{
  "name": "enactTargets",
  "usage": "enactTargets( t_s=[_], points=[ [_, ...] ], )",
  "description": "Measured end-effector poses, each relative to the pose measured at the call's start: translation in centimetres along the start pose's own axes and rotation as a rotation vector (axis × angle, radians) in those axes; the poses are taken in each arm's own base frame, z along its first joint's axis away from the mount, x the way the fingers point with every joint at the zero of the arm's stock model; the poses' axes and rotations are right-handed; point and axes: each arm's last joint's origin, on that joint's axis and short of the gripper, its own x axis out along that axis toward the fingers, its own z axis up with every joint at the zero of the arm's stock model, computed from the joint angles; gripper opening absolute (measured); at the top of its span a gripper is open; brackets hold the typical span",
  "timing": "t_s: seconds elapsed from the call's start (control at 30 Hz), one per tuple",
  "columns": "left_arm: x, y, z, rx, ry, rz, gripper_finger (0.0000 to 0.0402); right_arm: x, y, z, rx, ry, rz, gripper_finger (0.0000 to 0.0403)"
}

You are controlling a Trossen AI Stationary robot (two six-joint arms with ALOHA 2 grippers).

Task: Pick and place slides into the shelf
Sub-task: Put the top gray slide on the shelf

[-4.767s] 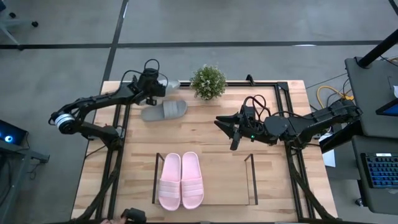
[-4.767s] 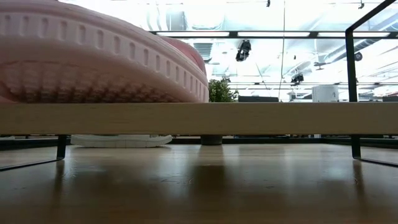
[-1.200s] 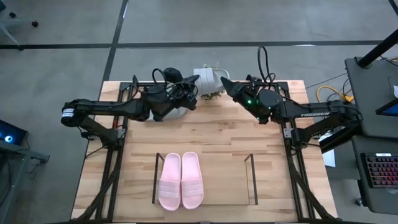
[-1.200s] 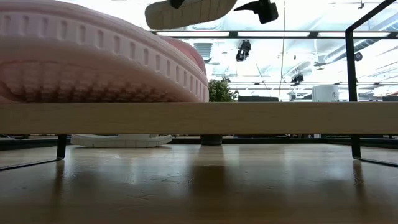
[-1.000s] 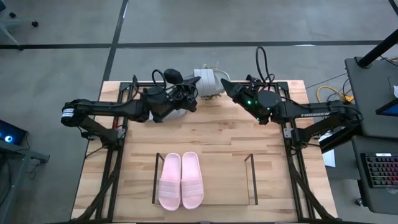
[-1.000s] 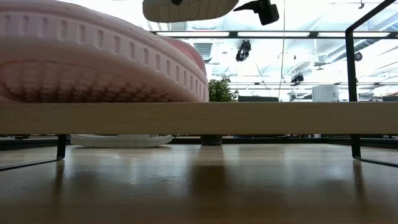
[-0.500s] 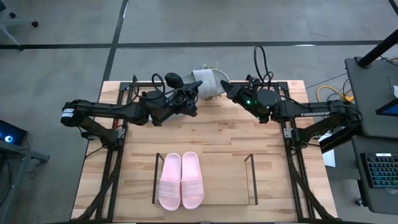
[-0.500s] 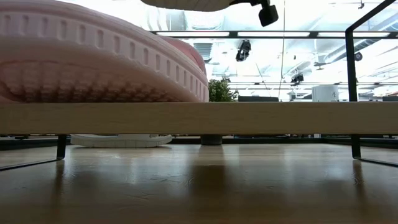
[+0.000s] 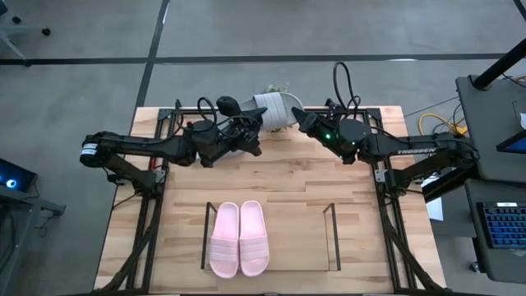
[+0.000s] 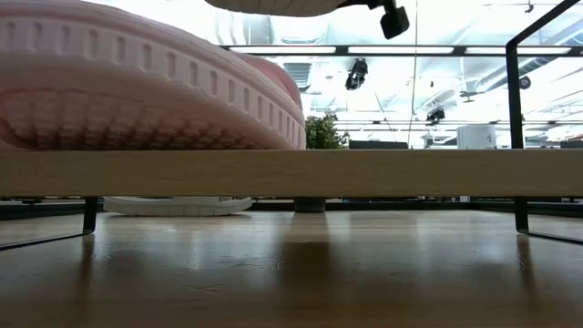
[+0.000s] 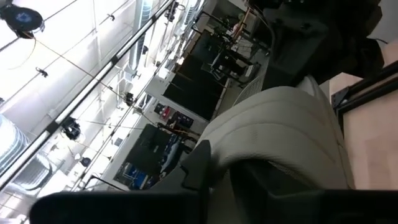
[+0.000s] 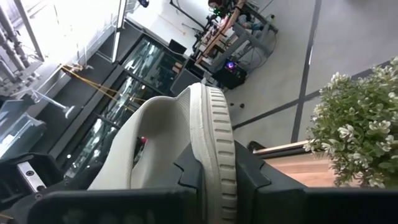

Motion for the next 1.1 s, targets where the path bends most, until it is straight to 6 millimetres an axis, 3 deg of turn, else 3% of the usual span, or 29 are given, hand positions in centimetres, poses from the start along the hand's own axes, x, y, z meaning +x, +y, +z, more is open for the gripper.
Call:
enactTargets(
  t_s=[0.27, 0.6, 0.93, 1.1],
  points=[
    [0.0, -0.3, -0.2, -0.024, 0.018, -0.019, 0.008, 0.0, -0.1, 0.3, -0.008, -0.03, -0.019, 0.0034],
    [-0.1, -0.7, -0.6, 0.011, 0.069, -0.047, 0.0098, -0.9, 0.2, 1.7, -0.031, -0.093, -0.034, 0.0034],
    [-0.3, -1.0, -1.0, -0.121, 0.095, -0.092, 0.0099, -2.5, 0.3, 4.3, -0.073, -0.143, -0.05, 0.0034],
    [-1.1, 0.1, -1.3, -0.267, 0.098, -0.107, 0.0099, -3.4, 0.1, 5.1, -0.098, -0.133, -0.066, 0.0034]
  ],
)
